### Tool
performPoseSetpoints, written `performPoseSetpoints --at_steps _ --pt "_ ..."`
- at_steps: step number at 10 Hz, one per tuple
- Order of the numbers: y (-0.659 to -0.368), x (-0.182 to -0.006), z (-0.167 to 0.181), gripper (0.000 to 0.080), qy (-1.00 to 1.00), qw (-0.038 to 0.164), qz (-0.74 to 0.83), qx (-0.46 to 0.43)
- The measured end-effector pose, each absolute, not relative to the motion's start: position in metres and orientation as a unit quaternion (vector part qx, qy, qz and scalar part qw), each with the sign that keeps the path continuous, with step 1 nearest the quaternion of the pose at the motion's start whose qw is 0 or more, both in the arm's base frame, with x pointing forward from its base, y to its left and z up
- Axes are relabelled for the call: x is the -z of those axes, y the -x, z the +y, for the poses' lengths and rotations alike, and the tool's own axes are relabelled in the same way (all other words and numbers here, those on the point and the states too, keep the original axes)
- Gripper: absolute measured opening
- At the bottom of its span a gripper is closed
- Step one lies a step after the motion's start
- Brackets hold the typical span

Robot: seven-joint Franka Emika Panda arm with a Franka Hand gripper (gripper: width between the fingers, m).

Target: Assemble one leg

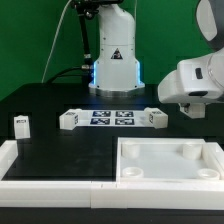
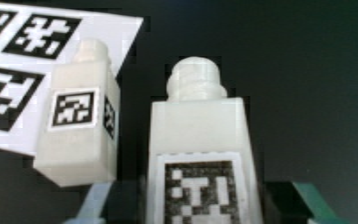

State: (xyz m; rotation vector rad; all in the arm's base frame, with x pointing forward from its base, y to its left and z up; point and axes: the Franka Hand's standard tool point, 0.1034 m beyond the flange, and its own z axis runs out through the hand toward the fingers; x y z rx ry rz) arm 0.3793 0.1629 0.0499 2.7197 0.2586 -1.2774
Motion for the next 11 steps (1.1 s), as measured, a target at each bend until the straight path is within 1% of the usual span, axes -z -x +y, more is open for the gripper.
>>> performPoseSetpoints --at_steps 1,2,3,4,5,7,8,9,10,11 --pt "-0.384 -0.047 0.165 0.0291 -0.908 0.059 0.086 0.406" --pt "-0.393 -0.045 0.169 0.0291 -0.932 0.047 0.086 0.348" --pt "-0.392 -0.047 0.169 0.0291 -0.946 0.041 0.087 0.308" --pt "-0.394 -0.052 0.167 0.0291 -0.958 0.033 0.092 0.270" --pt "-0.398 -0.061 0.163 0.0291 -0.965 0.027 0.094 0.242" --pt "-0.407 -0.073 0.163 0.0291 -0.982 0.014 0.097 0.163" --pt "-0.410 -0.070 0.166 0.0291 -0.989 0.003 0.098 0.112" --pt "-0.409 -0.070 0.167 0.0291 -0.992 -0.003 0.100 0.082" --pt "-0.413 -0.070 0.169 0.0291 -0.994 -0.015 0.101 0.031" --pt "-0.411 -0.069 0.169 0.0291 -0.995 -0.023 0.101 -0.001"
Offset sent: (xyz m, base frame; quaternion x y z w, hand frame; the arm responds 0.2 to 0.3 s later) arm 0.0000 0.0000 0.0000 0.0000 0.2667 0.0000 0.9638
